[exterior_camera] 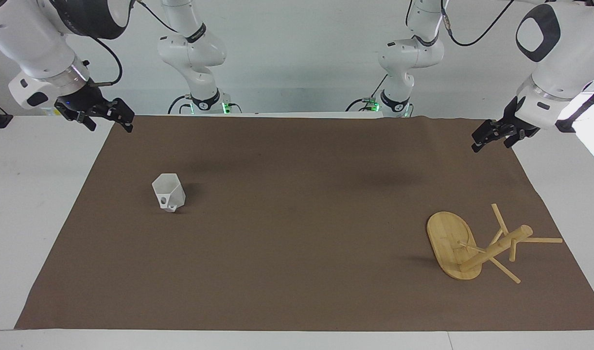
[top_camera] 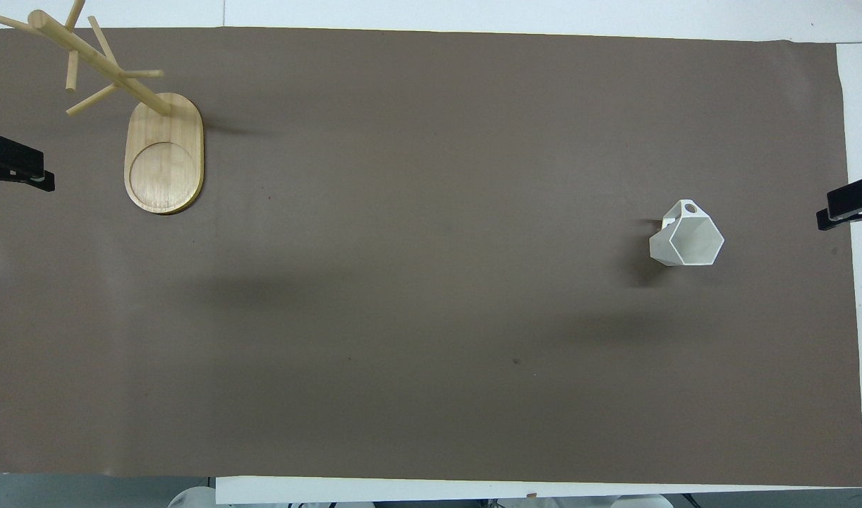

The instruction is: Hang cup on rack

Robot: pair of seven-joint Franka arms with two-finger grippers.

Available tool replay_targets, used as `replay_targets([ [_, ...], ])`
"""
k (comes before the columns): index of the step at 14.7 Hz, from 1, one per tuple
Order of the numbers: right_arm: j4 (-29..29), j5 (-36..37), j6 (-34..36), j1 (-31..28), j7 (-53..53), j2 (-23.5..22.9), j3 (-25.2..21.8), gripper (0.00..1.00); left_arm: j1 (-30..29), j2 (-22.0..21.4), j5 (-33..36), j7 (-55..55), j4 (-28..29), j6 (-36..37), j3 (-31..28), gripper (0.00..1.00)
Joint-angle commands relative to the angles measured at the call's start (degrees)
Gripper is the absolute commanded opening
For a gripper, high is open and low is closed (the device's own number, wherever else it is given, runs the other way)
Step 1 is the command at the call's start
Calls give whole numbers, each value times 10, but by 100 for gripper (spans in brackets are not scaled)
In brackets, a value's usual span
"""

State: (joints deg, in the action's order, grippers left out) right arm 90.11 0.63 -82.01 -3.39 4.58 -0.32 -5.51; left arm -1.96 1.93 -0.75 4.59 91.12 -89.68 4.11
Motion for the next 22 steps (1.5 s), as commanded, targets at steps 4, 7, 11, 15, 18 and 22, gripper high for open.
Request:
replay_targets([
  [4, 19, -1, 2, -11, -6, 15, 5, 100, -2, -14, 8, 7, 18, -7, 3, 99],
  [7, 19, -1, 2, -12, -4, 16, 5, 100, -2, -14, 8, 7, 18, -7, 3, 99],
  [11, 38, -46, -22, -19, 127, 23, 4, 100, -2, -14, 8, 7, 18, -7, 3, 99],
  [15, 58, -152, -48, -66, 346, 25, 4, 100, -2, -14, 8, 7, 18, -7, 3, 99],
  [18, 75, -219, -70, -79, 492, 30, 4, 100, -2, -14, 8, 7, 18, -7, 3, 99],
  [22, 130, -356, -105, -128, 744, 31, 3, 100, -2, -14, 8, 7, 18, -7, 3, 99],
])
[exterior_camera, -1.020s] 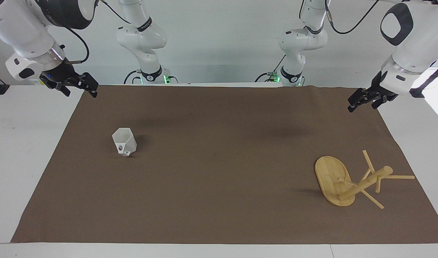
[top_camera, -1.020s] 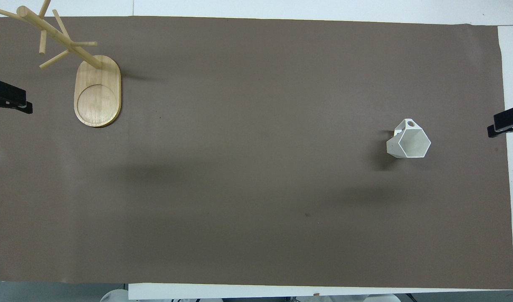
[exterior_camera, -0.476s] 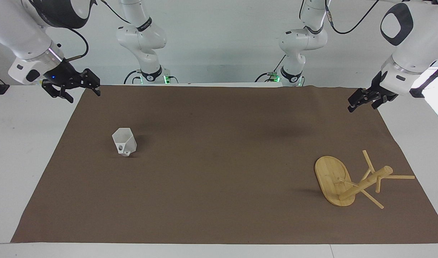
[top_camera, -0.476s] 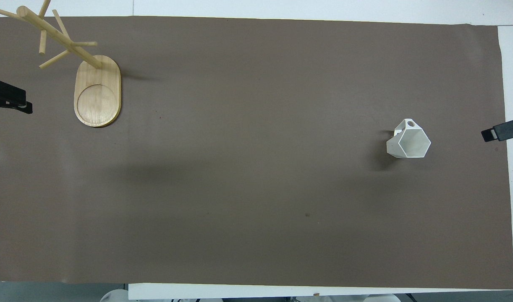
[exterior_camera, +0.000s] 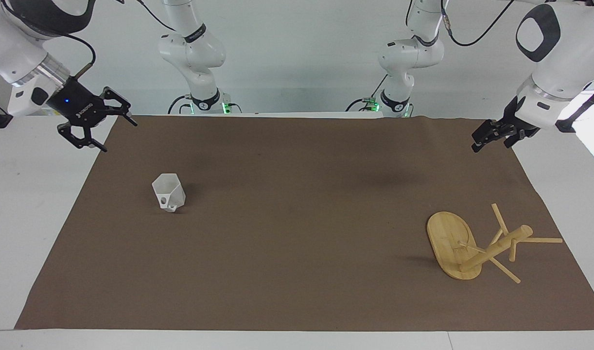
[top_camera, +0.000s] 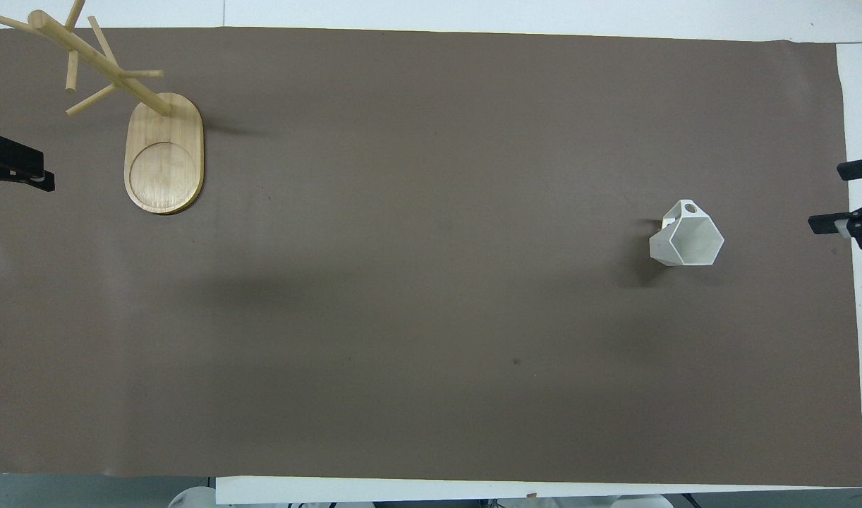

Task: Hang cup on rack
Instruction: 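Open the right gripper and move it toward the white mug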

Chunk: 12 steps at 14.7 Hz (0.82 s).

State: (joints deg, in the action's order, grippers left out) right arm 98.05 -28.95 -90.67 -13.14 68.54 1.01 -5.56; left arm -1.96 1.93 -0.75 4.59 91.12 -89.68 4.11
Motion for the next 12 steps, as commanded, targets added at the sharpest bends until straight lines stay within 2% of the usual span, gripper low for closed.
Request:
replay_targets([
  [1, 67, -93, -17, -39, 145, 17, 4, 100, -2, -14, 8, 7, 18, -7, 3, 99],
  [5, 114, -188, -14, -65, 326, 11, 4, 100, -2, -14, 8, 7, 18, -7, 3, 99],
  [7, 123, -193, -6, -68, 355, 10, 4, 100, -2, -15, 8, 6, 18, -6, 3, 99],
  [9, 122, -160, -5, -65, 397, 9, 4, 100, -2, -14, 8, 6, 18, -7, 3, 99],
  [10, 125, -176, -9, -65, 413, 10, 5, 98, -2, -15, 8, 7, 18, -6, 3, 99],
  [12, 127, -204, -54, -63, 410, 9, 4, 83, -2, -14, 8, 7, 18, -7, 3, 99],
])
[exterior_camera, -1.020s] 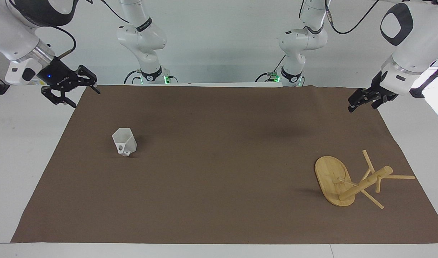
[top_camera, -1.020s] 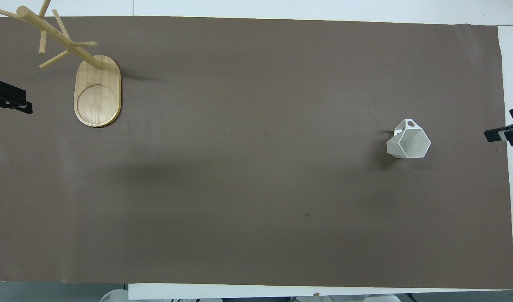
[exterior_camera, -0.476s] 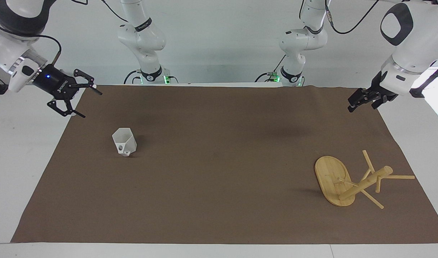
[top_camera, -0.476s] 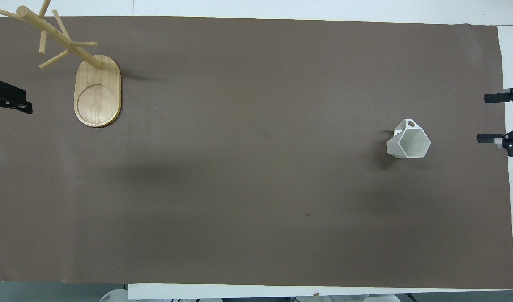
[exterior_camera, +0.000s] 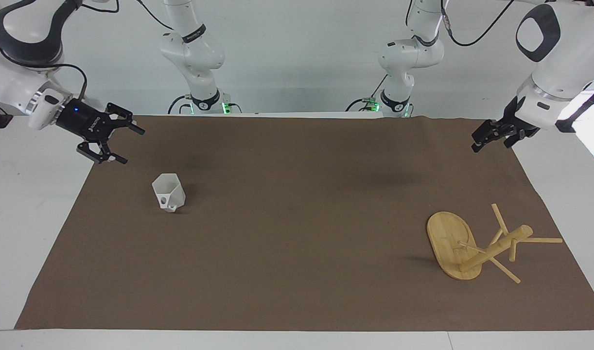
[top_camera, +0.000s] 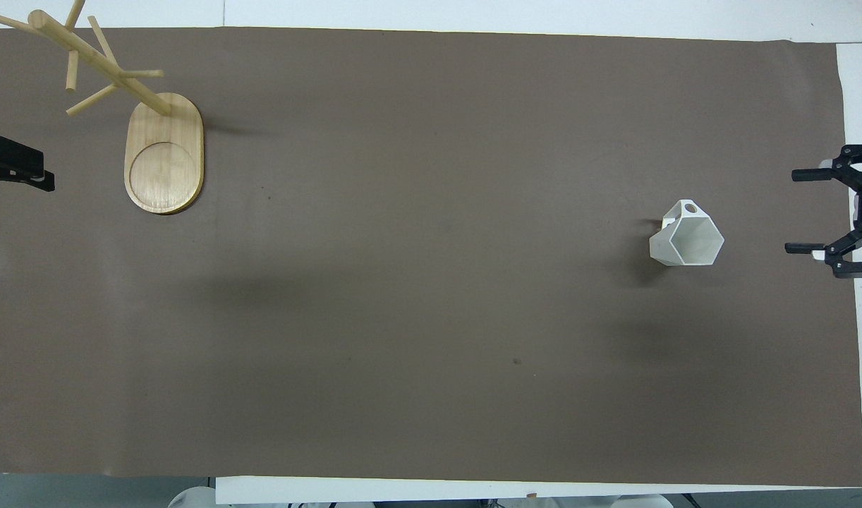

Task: Hang cup on rack
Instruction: 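Open the right gripper and move it toward the white mug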

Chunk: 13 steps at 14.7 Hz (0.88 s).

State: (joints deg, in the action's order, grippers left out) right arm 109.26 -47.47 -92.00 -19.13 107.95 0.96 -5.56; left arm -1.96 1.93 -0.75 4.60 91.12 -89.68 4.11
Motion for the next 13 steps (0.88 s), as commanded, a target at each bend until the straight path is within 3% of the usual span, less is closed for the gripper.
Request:
replay_targets([
  [1, 28, -18, -44, -4, 21, 9, 5, 79, -2, -14, 8, 7, 18, -7, 3, 99],
  [7, 29, -99, 59, -27, 121, -81, 6, 81, -2, -15, 8, 7, 18, -7, 3, 99],
  [10, -28, -136, 114, -33, 133, -158, 6, 96, -2, -14, 8, 7, 18, -7, 3, 99],
  [13, -45, -141, 159, -57, 147, -197, 7, 99, -2, -14, 8, 7, 18, -7, 3, 99],
])
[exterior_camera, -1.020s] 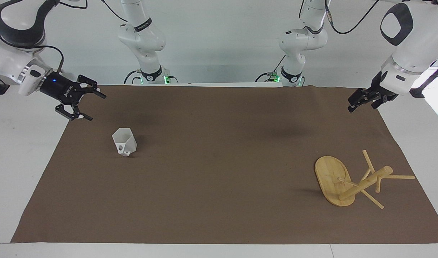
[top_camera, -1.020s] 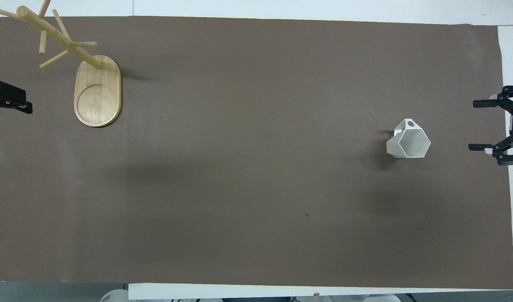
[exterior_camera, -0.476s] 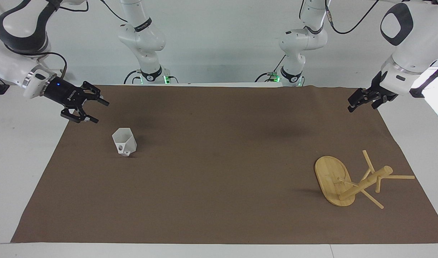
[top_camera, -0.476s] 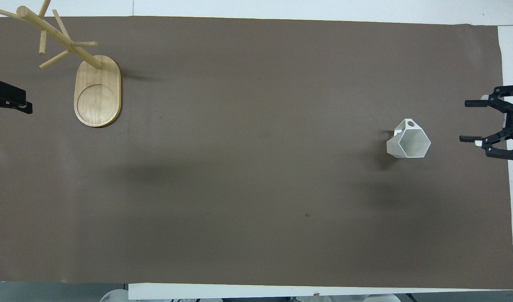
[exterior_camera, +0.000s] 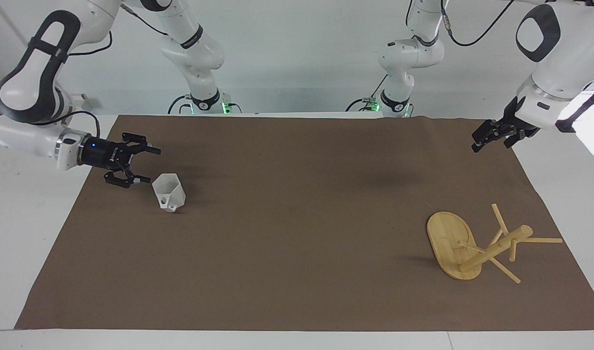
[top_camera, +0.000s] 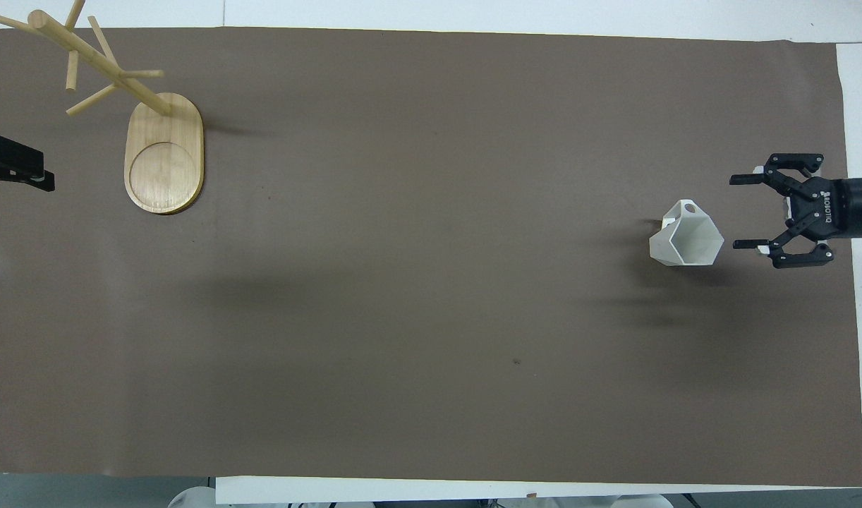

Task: Hang cup on rack
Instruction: 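Open the right gripper and move it toward the white mug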

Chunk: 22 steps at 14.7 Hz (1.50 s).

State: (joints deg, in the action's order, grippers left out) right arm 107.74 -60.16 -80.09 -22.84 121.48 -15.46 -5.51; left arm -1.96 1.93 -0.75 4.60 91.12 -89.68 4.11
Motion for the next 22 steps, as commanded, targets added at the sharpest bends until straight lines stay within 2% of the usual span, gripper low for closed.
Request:
replay_targets([
  [1, -45, -23, 55, -21, 11, -50, 8, 100, -2, -14, 8, 7, 18, -7, 3, 99],
  [4, -46, -30, 55, -27, 11, -64, 7, 100, -2, -14, 8, 7, 18, -7, 3, 99],
  [7, -64, -32, 71, -49, 28, -112, 12, 100, -2, -14, 8, 7, 18, -7, 3, 99],
  [10, -75, -27, 86, -67, 35, -119, 12, 100, -2, -14, 8, 7, 18, -7, 3, 99],
  [12, -75, -14, 86, -76, 61, -125, 12, 100, -2, -14, 8, 7, 18, -7, 3, 99],
  [17, -82, -16, 113, -100, 118, -176, 12, 100, -2, -14, 8, 7, 18, -6, 3, 99],
  [22, -81, -15, 104, -96, 131, -180, 12, 100, -2, -15, 8, 7, 18, -7, 3, 99],
])
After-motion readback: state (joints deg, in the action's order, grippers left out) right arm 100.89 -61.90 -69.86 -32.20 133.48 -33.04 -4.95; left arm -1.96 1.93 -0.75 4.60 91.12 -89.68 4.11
